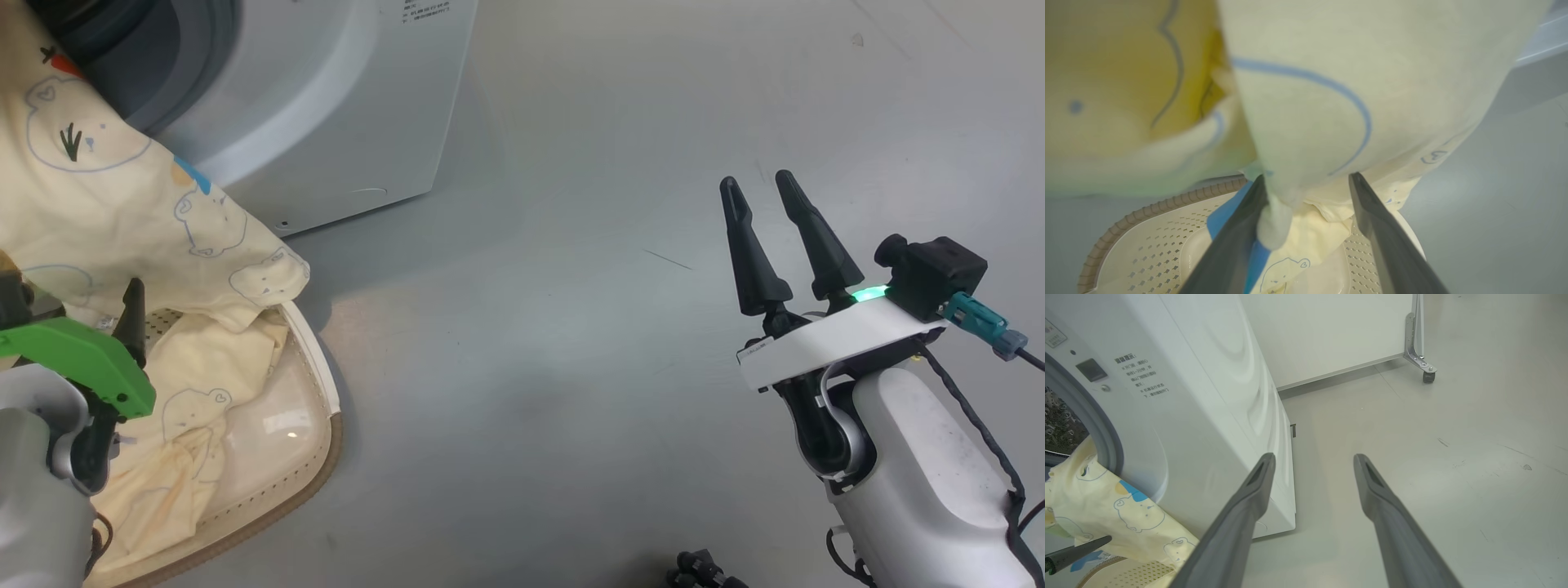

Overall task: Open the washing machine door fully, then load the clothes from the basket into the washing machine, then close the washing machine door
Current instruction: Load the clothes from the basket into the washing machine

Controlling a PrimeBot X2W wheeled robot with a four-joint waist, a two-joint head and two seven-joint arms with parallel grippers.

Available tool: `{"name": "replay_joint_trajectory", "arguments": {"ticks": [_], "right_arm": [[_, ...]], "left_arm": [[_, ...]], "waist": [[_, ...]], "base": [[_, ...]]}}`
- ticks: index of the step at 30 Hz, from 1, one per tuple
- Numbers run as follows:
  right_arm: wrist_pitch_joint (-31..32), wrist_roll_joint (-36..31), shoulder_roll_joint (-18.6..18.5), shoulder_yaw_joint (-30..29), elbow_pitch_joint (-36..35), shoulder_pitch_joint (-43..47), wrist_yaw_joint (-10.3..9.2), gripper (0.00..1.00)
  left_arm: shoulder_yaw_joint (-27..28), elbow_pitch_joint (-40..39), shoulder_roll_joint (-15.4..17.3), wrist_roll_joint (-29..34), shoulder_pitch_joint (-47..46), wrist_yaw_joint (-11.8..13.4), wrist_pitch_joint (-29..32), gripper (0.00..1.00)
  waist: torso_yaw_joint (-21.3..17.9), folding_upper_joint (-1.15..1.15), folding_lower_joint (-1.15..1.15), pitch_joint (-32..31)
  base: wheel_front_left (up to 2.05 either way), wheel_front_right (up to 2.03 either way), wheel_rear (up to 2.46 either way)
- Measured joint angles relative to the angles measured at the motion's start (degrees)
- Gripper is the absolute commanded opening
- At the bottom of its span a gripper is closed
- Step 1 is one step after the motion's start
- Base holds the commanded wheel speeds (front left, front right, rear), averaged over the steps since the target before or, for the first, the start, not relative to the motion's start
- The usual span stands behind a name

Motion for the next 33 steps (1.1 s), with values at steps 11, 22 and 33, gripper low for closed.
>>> {"name": "replay_joint_trajectory", "arguments": {"ticks": [11, 22, 33], "right_arm": [[0.00, -0.04, 0.02, -0.69, 0.20, -0.93, 0.00, 1.00], [0.00, -0.05, 0.02, -1.76, 0.35, -0.75, 0.00, 1.00], [0.00, -0.07, -0.26, -2.46, 0.71, 0.20, 0.00, 1.00]], "left_arm": [[-4.54, -0.27, -2.29, -1.33, -2.71, 0.00, -2.65, 0.00], [-5.52, -5.08, -2.53, -4.79, -2.26, 0.00, -10.26, 0.00], [-3.79, -12.02, 0.05, -7.21, -0.68, 0.00, -16.23, 0.00]], "waist": [[0.77, 0.00, 0.00, -0.03], [2.73, 0.00, 0.00, -1.42], [5.32, 0.00, 0.00, -3.46]], "base": [[0.00, 0.00, 0.00], [0.00, 0.00, 0.00], [0.00, 0.00, 0.00]]}}
